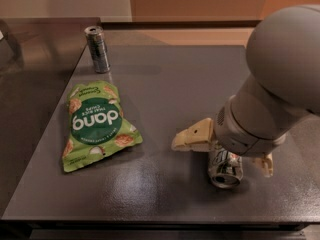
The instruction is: Place 7up can upright
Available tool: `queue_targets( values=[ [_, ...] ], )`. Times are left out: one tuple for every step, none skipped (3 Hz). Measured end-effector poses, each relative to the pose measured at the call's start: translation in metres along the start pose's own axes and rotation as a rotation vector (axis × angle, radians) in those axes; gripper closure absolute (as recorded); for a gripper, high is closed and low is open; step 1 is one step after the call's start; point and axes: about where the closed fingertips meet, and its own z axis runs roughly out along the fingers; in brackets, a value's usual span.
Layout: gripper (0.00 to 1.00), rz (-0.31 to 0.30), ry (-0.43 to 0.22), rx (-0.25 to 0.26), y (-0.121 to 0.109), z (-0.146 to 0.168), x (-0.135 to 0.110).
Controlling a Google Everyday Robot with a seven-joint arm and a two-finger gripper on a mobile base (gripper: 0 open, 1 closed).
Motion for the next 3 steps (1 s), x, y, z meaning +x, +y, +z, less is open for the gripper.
queue_targets(
  values=[
    [0.00,-0.019,0.021,-0.033,0.0004,0.0053,0.0066],
    [0.16,-0.028,0.033,-0.065,0.0030,0.0064,0.0094],
    [0.39,-0.033,0.037,-0.094,0.0066,0.0048,0.0099]
  ],
)
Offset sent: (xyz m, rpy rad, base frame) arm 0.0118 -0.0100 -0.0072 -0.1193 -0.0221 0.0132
